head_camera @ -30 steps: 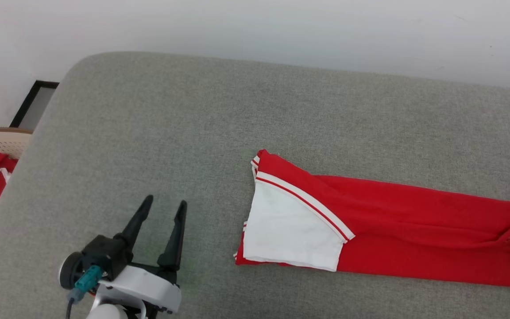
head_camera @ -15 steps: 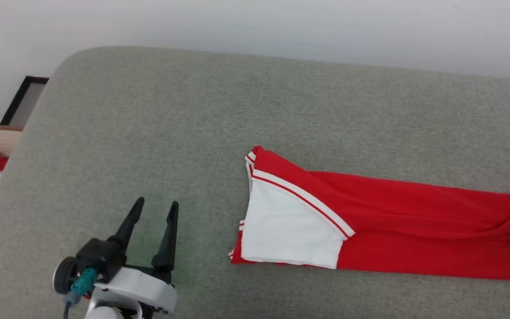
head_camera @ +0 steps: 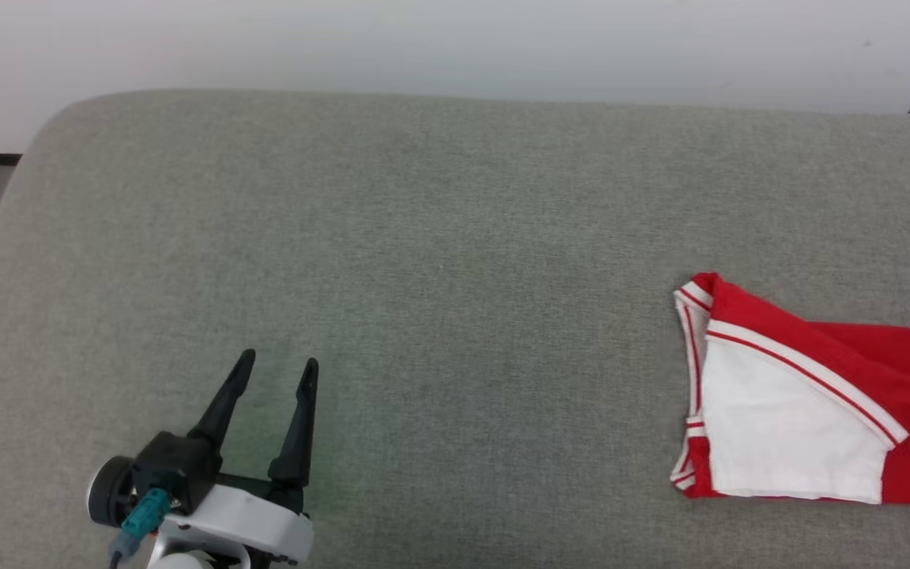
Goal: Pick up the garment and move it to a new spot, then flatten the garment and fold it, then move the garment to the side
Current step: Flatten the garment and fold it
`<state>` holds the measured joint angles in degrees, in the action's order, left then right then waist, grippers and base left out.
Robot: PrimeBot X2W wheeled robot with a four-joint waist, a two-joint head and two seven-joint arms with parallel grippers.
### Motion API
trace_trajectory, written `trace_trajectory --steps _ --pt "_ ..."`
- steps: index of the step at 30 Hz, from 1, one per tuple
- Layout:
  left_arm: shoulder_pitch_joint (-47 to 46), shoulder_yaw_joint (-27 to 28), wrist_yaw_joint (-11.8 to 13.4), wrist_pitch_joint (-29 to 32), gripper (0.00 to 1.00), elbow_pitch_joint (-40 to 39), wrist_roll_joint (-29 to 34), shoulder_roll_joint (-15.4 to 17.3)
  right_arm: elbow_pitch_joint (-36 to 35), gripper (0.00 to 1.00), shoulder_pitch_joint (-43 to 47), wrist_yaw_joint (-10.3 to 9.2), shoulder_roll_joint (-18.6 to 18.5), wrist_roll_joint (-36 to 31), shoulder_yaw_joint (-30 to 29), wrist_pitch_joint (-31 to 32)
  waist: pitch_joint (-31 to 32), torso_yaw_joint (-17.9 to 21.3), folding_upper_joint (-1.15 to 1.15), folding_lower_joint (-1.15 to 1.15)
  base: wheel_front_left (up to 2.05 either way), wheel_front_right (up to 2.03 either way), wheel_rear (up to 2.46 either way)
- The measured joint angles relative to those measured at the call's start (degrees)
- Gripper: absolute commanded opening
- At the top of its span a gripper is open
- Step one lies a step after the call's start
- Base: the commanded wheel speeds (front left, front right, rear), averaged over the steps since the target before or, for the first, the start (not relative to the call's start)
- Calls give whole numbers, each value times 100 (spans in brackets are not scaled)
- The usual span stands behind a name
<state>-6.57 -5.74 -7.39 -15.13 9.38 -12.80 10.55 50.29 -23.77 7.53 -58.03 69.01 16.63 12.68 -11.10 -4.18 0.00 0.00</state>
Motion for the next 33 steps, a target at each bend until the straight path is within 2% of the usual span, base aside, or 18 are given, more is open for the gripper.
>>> trace_trajectory --steps 4,8,12,19,25,29,33 --pt "21 -13 0 0 100 -37 -26 20 -77 0 -3 0 -34 -99 -71 -58 8 63 0 0 0 0 0" --pt "67 -52 0 0 100 -44 -34 13 -583 0 15 0 101 -247 44 21 66 70 0 0 0 0 0" --pt "124 -82 0 -1 100 -75 -114 -22 -1396 0 200 0 243 -365 176 180 149 45 0 0 0 0 0" --pt "232 -9 0 -1 100 -105 -242 -98 -3312 0 388 0 528 -795 318 789 242 -58 0 0 0 0 0" --pt "281 -48 0 -1 100 -85 -345 -138 -4593 0 553 0 1223 -1282 380 1539 278 -171 0 0 0 0 0" --pt "272 -185 0 0 100 -83 -457 -137 -4952 0 554 0 1734 -1613 391 1946 261 -244 0 0 0 0 0" --pt "215 -201 0 0 100 -91 -522 -137 -5007 0 547 0 2065 -1987 455 2250 214 -306 0 0 0 0 0"
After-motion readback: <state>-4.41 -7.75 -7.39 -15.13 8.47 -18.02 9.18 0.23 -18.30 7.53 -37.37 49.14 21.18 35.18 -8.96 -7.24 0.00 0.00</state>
